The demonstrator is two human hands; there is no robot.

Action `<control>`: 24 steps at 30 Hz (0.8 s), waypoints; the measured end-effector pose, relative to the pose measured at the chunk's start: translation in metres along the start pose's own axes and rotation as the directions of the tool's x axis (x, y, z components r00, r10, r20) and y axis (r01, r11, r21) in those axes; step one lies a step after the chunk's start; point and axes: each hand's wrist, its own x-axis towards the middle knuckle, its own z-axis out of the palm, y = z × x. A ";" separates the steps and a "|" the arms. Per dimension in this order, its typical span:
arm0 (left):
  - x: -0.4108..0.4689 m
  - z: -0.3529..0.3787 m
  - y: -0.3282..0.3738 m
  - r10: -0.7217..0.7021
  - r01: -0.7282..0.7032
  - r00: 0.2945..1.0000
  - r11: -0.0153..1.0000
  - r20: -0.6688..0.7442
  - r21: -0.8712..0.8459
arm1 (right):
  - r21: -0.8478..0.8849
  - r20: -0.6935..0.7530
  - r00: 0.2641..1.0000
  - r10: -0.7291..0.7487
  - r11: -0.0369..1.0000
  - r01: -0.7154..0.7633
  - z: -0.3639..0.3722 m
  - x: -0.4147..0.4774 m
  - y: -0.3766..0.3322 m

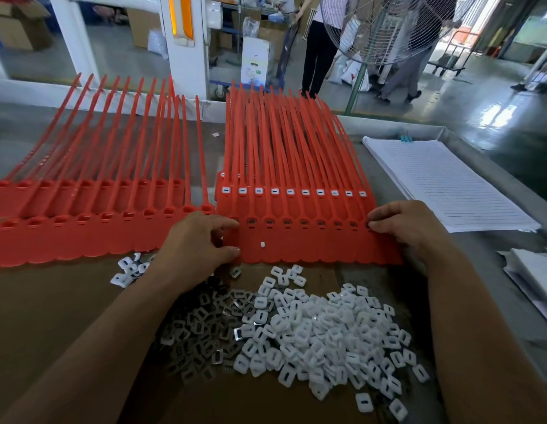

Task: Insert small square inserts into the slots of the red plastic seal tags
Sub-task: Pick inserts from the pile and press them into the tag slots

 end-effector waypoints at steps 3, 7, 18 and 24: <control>0.000 0.000 0.000 -0.004 0.004 1.000 1.000 0.002 -0.003 | 0.043 0.025 1.000 0.009 0.999 -0.010 -0.002 -0.004 -0.002; 0.000 0.000 0.000 -0.005 0.005 1.000 1.000 0.004 -0.005 | 0.055 0.006 1.000 -0.030 0.998 0.029 -0.003 -0.009 -0.012; 0.000 0.000 0.000 -0.003 0.003 1.000 1.000 0.013 0.006 | -0.114 0.573 0.678 -0.461 0.774 0.623 0.060 -0.069 -0.070; 0.003 0.000 0.000 -0.005 0.005 1.000 1.000 0.027 0.018 | -0.098 0.675 0.526 -0.517 0.644 0.759 0.092 -0.087 -0.071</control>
